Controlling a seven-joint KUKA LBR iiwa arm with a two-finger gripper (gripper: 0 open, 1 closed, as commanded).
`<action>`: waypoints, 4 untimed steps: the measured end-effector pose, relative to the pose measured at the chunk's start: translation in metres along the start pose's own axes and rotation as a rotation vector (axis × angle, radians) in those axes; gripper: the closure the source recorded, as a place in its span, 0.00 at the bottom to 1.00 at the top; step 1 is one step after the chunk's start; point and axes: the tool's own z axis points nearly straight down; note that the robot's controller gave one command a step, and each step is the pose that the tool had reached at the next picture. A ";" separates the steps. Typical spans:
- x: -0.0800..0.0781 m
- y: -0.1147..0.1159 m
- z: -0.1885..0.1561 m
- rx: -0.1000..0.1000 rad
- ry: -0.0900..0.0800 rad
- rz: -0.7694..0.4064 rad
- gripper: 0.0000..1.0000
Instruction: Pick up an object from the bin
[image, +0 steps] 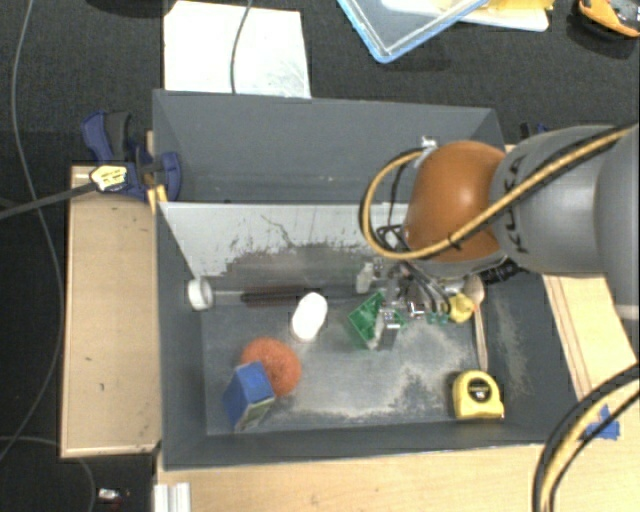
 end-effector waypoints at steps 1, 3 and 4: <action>-0.004 -0.020 0.027 -0.001 0.000 -0.051 0.00; 0.021 0.001 0.030 -0.001 0.000 -0.121 0.00; 0.014 -0.001 0.036 0.000 -0.009 -0.314 1.00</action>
Offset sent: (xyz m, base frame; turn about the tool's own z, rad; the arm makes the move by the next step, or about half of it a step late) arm 0.0045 -0.0157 -0.0359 -0.2115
